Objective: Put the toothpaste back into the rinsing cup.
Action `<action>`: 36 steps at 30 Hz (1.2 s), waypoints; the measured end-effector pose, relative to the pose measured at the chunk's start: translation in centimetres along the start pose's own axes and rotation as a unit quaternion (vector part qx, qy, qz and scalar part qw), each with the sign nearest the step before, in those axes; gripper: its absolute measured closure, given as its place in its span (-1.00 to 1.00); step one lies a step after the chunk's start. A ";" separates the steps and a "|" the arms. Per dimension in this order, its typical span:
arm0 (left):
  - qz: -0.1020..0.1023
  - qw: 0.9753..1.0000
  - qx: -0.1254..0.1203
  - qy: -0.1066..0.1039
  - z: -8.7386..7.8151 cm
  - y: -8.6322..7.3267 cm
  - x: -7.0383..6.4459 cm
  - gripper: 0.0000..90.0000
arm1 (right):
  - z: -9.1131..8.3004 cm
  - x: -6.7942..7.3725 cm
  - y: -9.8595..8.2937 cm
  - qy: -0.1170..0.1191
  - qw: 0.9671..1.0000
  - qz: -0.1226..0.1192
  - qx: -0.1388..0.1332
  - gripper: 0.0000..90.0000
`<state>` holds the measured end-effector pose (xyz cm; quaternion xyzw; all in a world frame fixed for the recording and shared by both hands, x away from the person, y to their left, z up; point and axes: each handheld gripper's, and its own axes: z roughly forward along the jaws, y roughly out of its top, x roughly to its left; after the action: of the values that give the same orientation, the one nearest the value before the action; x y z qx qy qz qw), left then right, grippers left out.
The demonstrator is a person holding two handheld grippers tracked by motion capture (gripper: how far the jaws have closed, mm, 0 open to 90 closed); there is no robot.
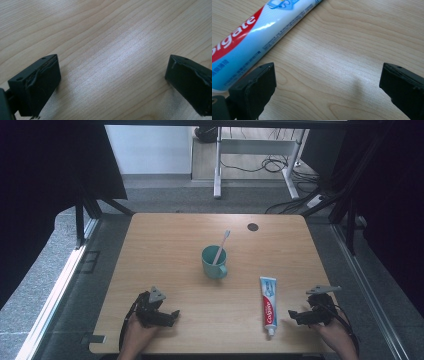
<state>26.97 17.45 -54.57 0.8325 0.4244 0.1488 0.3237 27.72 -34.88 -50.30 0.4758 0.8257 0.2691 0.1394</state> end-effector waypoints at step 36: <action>-0.001 1.000 0.000 0.001 0.0 0.0 0.0 -1.00 | 4.1 0.1 5.5 0.037 0.999 0.013 0.013 0.98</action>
<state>26.95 17.43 -54.57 0.8317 0.4258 0.1489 0.3236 33.57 -31.31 -50.42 0.4783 0.8274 0.2775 0.0984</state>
